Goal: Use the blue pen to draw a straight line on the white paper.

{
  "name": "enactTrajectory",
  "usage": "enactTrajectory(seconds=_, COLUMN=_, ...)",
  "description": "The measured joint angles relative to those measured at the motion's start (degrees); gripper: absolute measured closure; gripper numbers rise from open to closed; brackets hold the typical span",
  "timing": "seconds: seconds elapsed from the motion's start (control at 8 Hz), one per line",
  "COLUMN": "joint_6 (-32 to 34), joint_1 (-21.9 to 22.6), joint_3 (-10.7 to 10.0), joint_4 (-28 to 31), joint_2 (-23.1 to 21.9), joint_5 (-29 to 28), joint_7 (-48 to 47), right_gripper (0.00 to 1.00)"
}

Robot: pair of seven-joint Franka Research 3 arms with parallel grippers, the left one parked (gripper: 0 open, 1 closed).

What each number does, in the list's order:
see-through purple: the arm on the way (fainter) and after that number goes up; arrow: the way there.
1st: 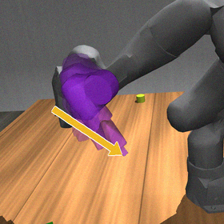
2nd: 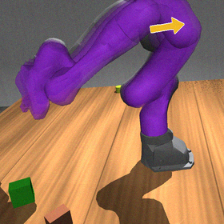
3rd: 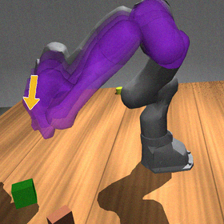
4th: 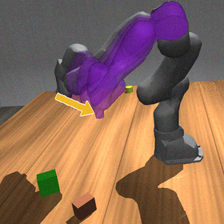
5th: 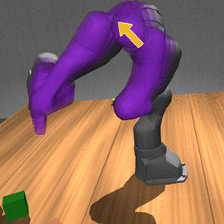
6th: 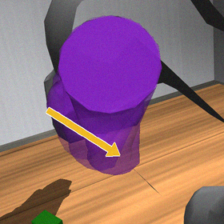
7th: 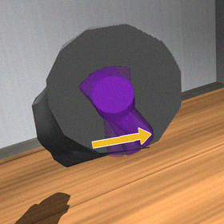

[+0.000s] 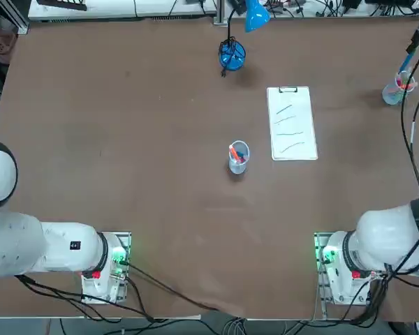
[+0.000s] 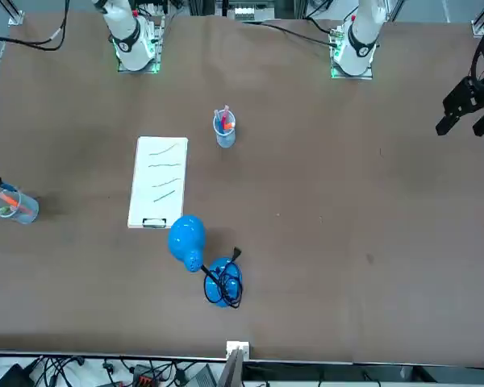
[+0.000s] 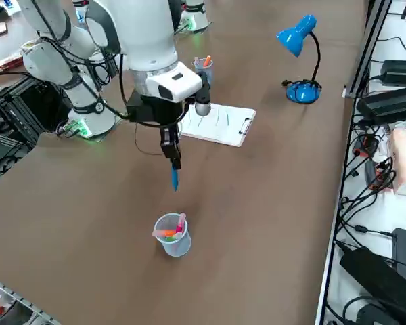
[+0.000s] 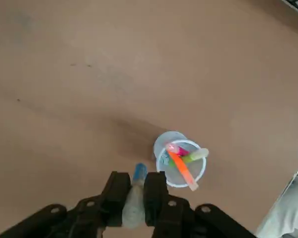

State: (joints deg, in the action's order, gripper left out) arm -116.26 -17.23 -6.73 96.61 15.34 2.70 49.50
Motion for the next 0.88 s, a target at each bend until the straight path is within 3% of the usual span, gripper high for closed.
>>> enactTrajectory(seconds=0.88, joint_6=-3.98, joint_1=-5.19, joint_3=0.03, joint_4=-1.54, joint_2=4.09, joint_5=-3.9, joint_7=6.72, right_gripper=0.8)
